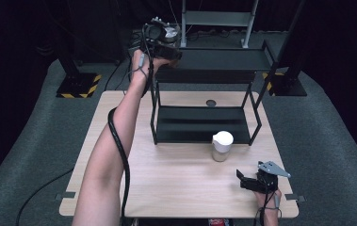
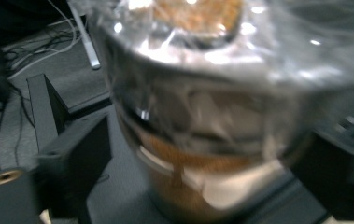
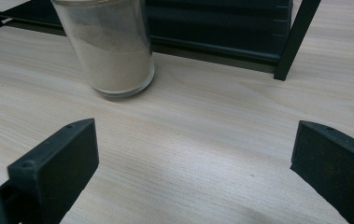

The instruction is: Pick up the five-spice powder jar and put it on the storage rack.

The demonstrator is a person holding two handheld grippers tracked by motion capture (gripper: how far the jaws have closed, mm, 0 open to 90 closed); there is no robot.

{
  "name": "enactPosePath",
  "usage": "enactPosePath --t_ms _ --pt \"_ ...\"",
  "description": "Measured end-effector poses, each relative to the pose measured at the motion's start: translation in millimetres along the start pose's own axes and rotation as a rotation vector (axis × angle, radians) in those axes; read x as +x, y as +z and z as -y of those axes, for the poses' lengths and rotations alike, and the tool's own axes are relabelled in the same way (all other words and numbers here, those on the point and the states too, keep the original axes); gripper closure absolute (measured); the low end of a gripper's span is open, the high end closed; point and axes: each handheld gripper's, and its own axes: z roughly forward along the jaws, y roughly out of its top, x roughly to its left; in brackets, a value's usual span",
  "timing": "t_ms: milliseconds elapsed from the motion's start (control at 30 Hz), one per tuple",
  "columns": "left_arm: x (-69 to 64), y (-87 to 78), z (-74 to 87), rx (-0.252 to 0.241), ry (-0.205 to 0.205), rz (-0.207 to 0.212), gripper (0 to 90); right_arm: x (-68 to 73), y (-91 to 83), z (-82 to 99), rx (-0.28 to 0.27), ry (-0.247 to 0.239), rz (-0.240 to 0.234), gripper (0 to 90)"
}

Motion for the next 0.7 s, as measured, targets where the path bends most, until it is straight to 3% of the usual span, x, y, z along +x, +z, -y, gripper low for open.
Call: enactPosePath --t_ms 100,167,367,500,700 --pt "2.3 -8.5 -3.0 0.037 0.025 0.022 1.4 0.3 0.1 -0.2 0.001 0.000 0.001 0.0" --pt "-2.8 -15.1 -3.3 0.046 0.051 0.010 0.0 0.5 0.2 -0.4 0.002 -0.001 0.002 0.0" --pt "-10.1 -39.6 4.4 0.044 0.132 0.035 0.0 0.9 0.3 -0.9 0.005 -0.003 0.003 0.0" --pt "-17.3 -52.0 19.0 0.037 0.197 0.051 0.0 1.4 0.6 -0.9 0.005 -0.006 0.005 0.0" --pt "-28.5 -59.1 55.2 0.055 0.291 0.076 0.0 1.3 0.6 -1.2 0.006 -0.002 0.004 0.0"
